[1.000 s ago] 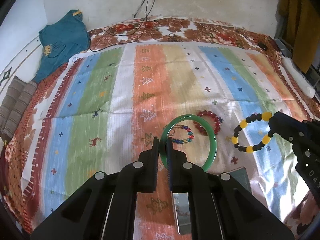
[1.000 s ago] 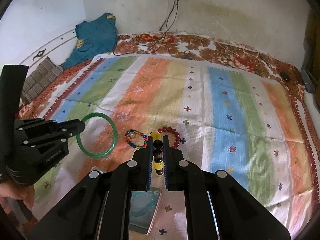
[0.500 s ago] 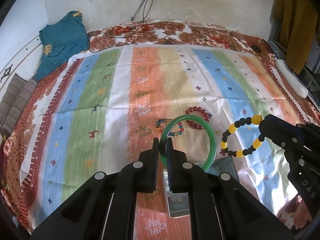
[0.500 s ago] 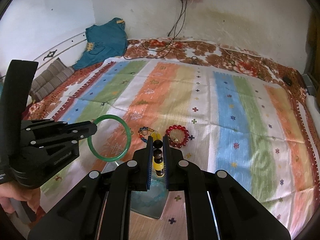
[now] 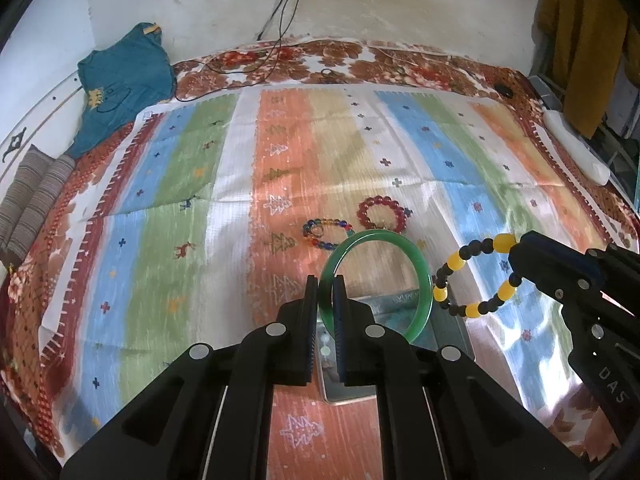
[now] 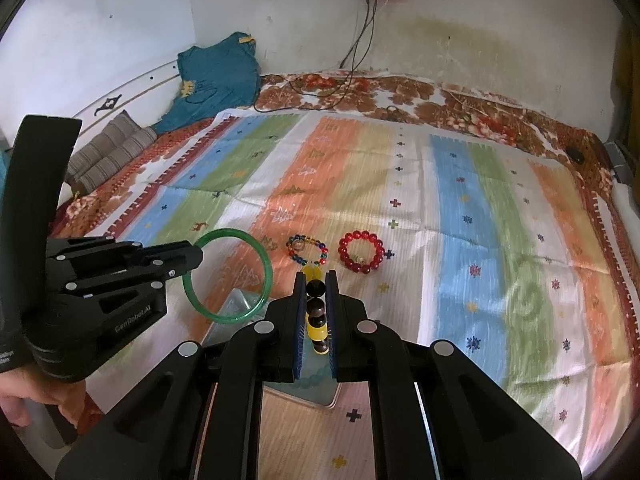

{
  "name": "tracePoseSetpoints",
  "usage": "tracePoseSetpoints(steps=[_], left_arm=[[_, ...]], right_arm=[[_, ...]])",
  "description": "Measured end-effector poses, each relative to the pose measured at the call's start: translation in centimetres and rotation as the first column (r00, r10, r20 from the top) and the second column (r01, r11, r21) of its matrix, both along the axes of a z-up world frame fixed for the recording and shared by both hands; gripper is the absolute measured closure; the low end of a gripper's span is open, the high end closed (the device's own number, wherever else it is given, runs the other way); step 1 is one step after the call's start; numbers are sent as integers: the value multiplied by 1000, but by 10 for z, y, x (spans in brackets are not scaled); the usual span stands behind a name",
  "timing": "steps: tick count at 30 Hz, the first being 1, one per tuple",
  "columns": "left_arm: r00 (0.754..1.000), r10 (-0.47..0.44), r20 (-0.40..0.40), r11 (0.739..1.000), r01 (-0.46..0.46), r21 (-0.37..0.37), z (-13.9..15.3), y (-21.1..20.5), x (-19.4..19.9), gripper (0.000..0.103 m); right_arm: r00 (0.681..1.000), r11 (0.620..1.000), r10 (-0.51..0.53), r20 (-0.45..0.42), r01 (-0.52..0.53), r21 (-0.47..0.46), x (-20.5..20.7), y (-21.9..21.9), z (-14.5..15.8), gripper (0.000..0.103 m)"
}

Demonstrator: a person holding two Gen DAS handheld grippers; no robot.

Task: Organize jewelry
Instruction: 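Lift both held bracelets and carry them over the silver tin, then open both tools to drop the bangle and bracelet into the tin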

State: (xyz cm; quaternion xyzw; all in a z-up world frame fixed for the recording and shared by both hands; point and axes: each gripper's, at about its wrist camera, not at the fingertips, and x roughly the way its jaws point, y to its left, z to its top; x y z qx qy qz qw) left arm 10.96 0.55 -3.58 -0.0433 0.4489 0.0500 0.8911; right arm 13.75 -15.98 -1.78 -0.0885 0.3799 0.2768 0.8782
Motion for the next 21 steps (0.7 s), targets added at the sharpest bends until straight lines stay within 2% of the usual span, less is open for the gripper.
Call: tracePoseSetpoints(steps=[4, 5, 6, 7, 12, 17, 21], left_arm=[[999, -1, -39, 1000, 1, -16, -8, 0, 3, 91], [999, 10, -41, 1000, -10, -17, -9, 2, 3, 91], [999, 24, -43, 1000, -24, -15, -10, 5, 4, 91], [999, 30, -44, 999, -31, -16, -10, 6, 4, 91], [997, 61, -42, 997, -63, -49, -9, 18, 4, 84], [995, 83, -54, 994, -86, -66, -11, 25, 7, 71], [994, 83, -65, 992, -89, -86, -15, 28, 10, 69]], right_arm=[[999, 999, -44, -7, 44, 1, 3, -7, 0, 91], [999, 999, -52, -9, 52, -3, 5, -9, -1, 84], [998, 998, -60, -11, 60, -5, 7, -10, -1, 70], [997, 997, -72, -16, 71, -11, 10, -12, -3, 66], [994, 995, -96, -51, 95, -13, 20, -18, -9, 65], [993, 995, -100, -70, 98, -25, 24, -18, -15, 62], [990, 993, -120, -79, 119, -19, 31, -21, -16, 57]])
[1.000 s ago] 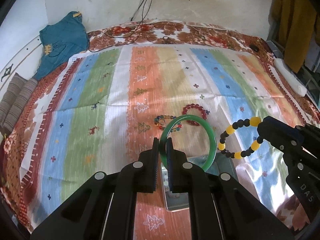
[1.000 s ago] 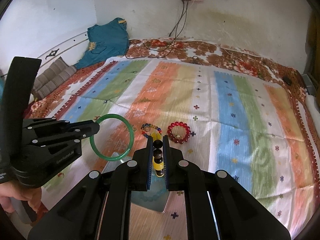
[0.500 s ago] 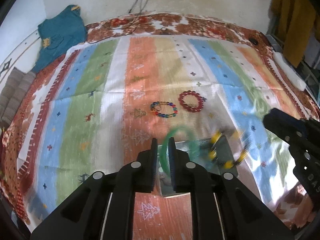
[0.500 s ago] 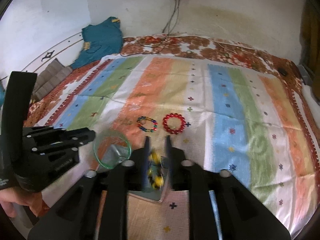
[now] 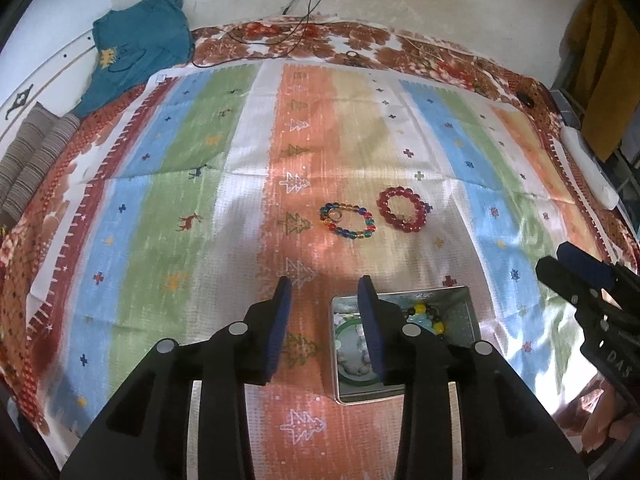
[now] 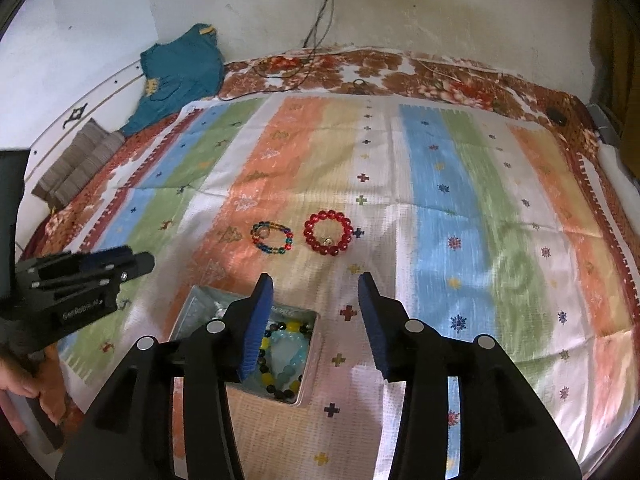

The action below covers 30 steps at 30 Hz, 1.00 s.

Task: Organize jewelry
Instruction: 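Open both tools to drop the bangle and bracelet into the tin, then move both open tools forward to the red and multicolour bead bracelets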

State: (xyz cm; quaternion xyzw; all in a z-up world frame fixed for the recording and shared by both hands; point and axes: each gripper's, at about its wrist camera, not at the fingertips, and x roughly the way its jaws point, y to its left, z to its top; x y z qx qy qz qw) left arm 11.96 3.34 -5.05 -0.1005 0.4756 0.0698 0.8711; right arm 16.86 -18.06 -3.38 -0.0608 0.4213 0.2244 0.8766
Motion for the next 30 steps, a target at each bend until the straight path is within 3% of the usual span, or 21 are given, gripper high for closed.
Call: tracePoseSetpoints(steps=[16, 30], left_arm=[[1000, 0, -28, 1000, 0, 9, -11, 3, 22, 44], [996, 7, -94, 999, -3, 40, -37, 25, 51, 39]], right_arm=[[999, 999, -37, -16, 36, -25, 27, -1, -9, 37], [999, 996, -46, -10, 45, -72, 52, 12, -20, 25]])
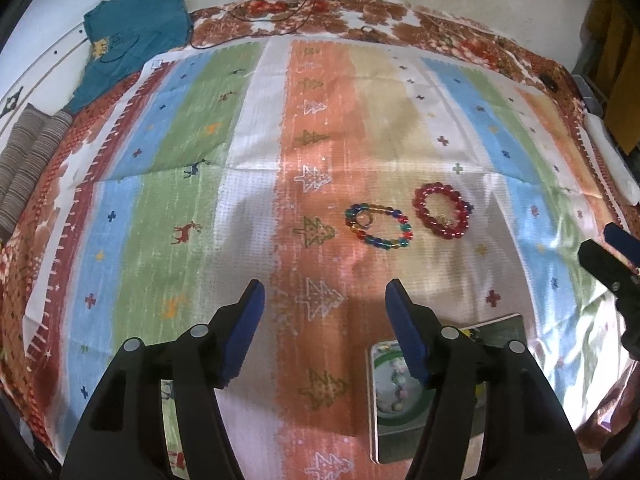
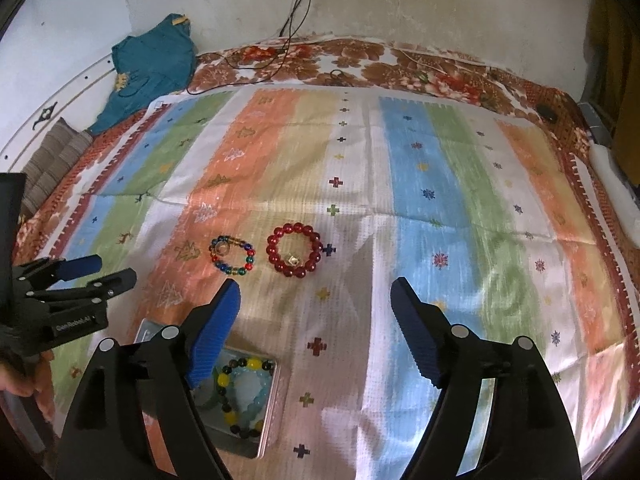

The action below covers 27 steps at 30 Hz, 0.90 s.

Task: Organize jewelry
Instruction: 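Move both open tools forward to the red and multicolour bead bracelets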

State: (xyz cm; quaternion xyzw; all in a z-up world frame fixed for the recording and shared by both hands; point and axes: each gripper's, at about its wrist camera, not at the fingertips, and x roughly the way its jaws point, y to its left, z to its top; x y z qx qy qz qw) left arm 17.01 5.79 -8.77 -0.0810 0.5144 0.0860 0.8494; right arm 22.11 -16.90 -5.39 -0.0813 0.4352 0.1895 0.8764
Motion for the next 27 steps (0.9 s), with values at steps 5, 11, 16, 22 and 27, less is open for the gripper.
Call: tracePoseSetpoints(steps=[5, 11, 16, 22, 27], left_arm=[[1000, 0, -14, 1000, -1, -23, -7, 2, 10, 35], [999, -17, -28, 999, 15, -47, -17, 1, 23, 34], [999, -11, -42, 995, 7, -103, -25, 5, 34, 34], [997, -22, -71, 994, 14, -111, -39, 6, 47, 33], [994, -46, -96, 993, 35, -109, -50, 6, 58, 33]], right_arm=[[1000, 1000, 3, -17, -3, -11, 10, 3, -8, 24], [998, 1000, -6, -57, 6, -6, 25, 5, -20, 23], [997, 1000, -12, -80, 11, -14, 36, 8, -32, 23], [995, 1000, -16, -97, 15, -17, 48, 11, -44, 23], [995, 999, -6, -101, 3, -38, 58, 16, -52, 23]])
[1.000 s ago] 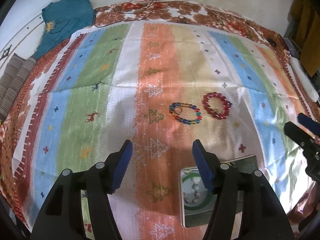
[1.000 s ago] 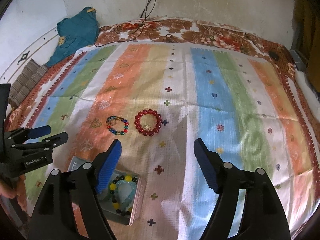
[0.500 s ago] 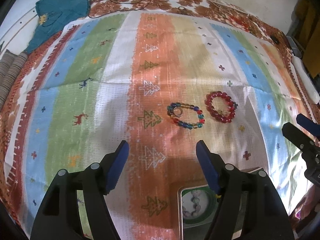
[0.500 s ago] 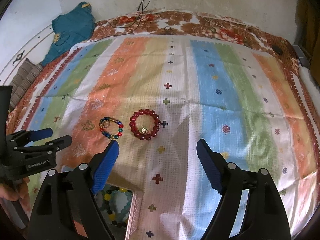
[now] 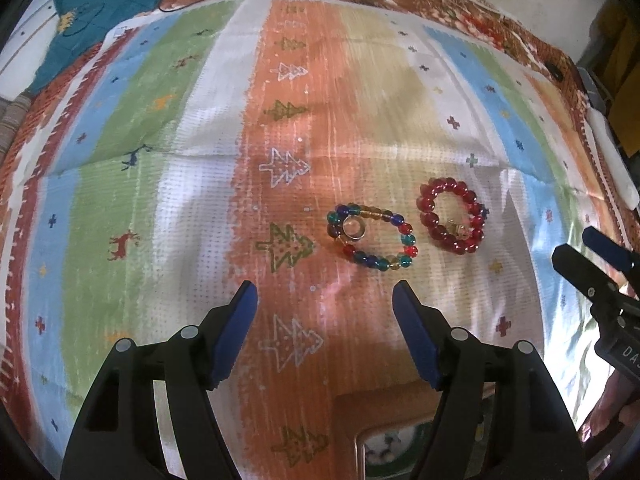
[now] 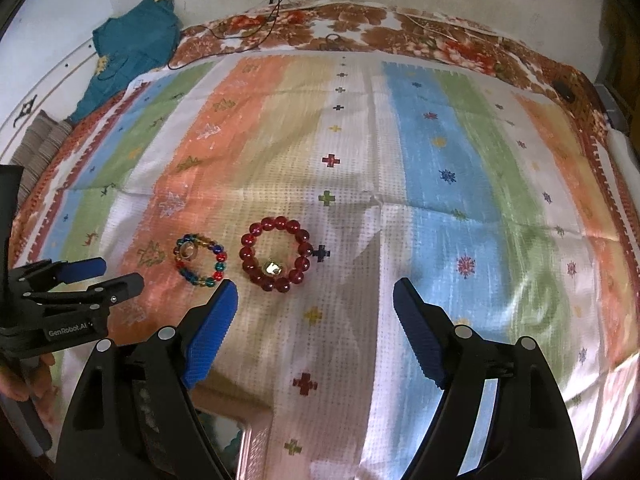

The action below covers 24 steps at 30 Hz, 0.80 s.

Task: Organize jewelry
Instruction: 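Move both open tools forward to the red and multicolour bead bracelets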

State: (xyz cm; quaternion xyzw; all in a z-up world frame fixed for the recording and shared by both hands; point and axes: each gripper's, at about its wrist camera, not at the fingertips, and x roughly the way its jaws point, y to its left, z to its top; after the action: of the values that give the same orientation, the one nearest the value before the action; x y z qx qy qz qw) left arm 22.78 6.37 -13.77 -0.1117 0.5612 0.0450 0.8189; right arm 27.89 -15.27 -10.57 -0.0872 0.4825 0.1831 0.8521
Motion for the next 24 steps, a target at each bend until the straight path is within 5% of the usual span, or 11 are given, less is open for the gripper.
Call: tracePoseSetpoints(steps=[24], left_arm=[[998, -43, -35, 999, 42, -30, -30, 1, 38, 33]], right_arm=[[996, 1000, -28, -86, 27, -12, 46, 13, -40, 23]])
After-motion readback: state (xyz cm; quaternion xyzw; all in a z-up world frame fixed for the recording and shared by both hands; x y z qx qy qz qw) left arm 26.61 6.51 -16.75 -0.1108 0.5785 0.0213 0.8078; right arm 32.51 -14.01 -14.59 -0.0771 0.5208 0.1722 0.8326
